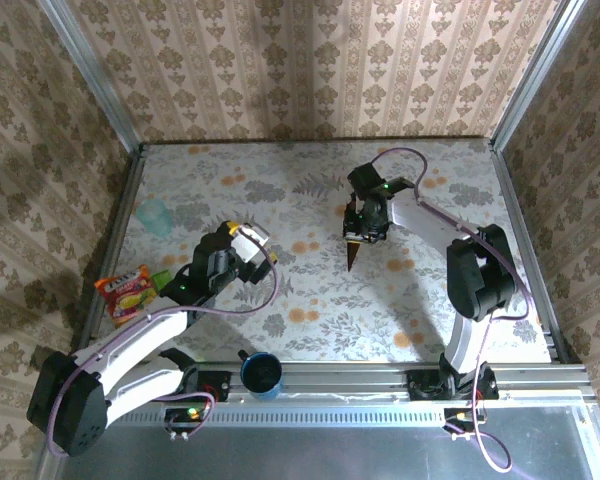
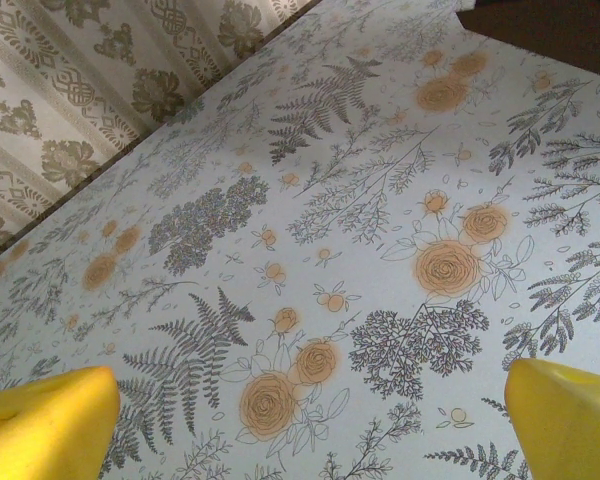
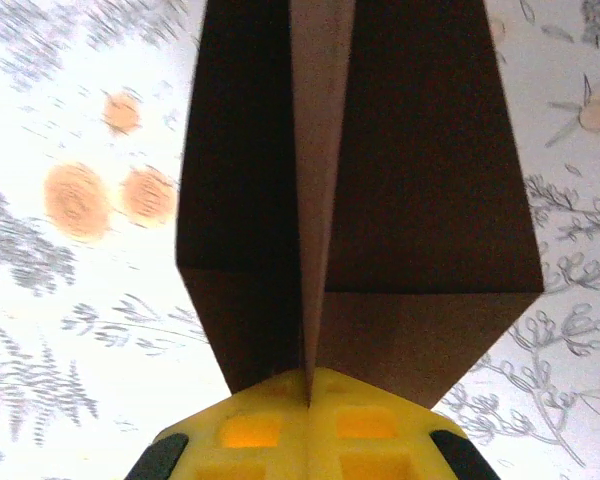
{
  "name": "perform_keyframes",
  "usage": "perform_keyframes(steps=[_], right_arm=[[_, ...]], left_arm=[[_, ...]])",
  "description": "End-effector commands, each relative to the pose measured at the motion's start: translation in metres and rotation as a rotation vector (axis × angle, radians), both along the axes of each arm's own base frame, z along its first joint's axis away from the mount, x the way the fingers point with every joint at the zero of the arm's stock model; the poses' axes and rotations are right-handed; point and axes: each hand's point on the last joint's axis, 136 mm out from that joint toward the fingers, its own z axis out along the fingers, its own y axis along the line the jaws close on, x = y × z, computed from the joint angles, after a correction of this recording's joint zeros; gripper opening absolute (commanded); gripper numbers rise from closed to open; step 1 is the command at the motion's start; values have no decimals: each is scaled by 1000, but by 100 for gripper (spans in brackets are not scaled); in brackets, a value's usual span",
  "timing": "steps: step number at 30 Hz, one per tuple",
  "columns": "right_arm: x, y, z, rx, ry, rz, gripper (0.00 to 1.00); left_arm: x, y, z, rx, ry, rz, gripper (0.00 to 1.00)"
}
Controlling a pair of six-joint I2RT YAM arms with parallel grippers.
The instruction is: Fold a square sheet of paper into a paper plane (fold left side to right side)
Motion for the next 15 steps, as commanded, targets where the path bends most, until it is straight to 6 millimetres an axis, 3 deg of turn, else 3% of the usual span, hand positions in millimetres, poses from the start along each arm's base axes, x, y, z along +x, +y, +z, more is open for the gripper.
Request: perform_keyframes(steps=[1,15], right_arm=[[-16,-17,-17,-132,86,26,5],[-12,-4,-51,-147,116,31,8]], left_arm=[[3,0,4,15,-10,-5,100],[3,-1,2,16,-5,-6,100]])
